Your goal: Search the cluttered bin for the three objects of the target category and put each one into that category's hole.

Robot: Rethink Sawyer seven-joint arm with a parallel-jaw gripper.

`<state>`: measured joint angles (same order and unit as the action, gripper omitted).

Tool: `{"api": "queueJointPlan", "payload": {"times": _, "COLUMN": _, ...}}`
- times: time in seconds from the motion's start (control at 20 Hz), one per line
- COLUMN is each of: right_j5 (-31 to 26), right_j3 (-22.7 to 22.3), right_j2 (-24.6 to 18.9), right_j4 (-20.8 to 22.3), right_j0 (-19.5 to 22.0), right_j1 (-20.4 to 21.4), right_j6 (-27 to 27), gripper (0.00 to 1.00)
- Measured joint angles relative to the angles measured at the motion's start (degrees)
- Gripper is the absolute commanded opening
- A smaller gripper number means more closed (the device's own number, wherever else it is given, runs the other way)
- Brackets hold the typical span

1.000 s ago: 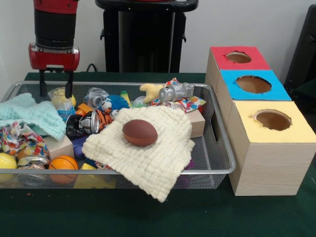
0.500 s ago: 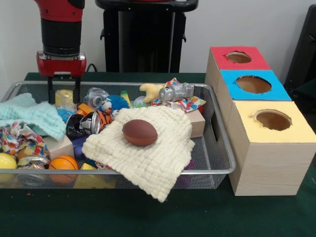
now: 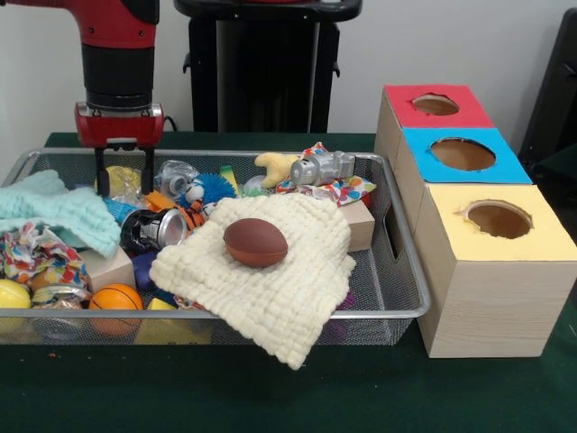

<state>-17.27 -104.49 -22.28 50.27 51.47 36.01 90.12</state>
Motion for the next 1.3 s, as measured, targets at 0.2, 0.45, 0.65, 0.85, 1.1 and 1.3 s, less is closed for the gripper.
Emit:
{"api": "queueJointPlan", "payload": {"times": 0.2, "right_j5": 0.0, "right_j3": 0.0, "right_j2": 0.0, "right_j4": 0.0, "right_j0": -0.1, "right_j1": -0.1, "right_j6": 0.0, "gripper": 1.00}}
{"api": "queueJointPlan", "payload": {"times": 0.45, "right_j5": 0.0, "right_j3": 0.1, "right_j2": 0.1, "right_j4": 0.0, "right_j0": -0.2, "right_j1": -0.1, "right_j6": 0.0, "gripper": 1.00}}
{"api": "queueJointPlan", "payload": {"times": 0.65, "right_j5": 0.0, "right_j3": 0.2, "right_j2": 0.2, "right_j4": 0.0, "right_j0": -0.3, "right_j1": -0.2, "right_j6": 0.0, "gripper": 1.00}}
{"api": "queueJointPlan", "payload": {"times": 0.85, "right_j5": 0.0, "right_j3": 0.3, "right_j2": 0.3, "right_j4": 0.0, "right_j0": -0.4, "right_j1": -0.3, "right_j6": 0.0, "gripper": 0.00}}
{"api": "queueJointPlan", "payload": {"times": 1.1, "right_j5": 0.0, "right_j3": 0.3, "right_j2": 0.3, "right_j4": 0.0, "right_j0": -0.6, "right_j1": -0.7, "right_j6": 0.0, "gripper": 0.00}}
{"api": "queueJointPlan", "payload": {"times": 1.3, "right_j5": 0.0, "right_j3": 0.3, "right_j2": 0.3, "right_j4": 0.0, "right_j0": -0.7, "right_j1": -0.9, "right_j6": 0.0, "gripper": 0.00}}
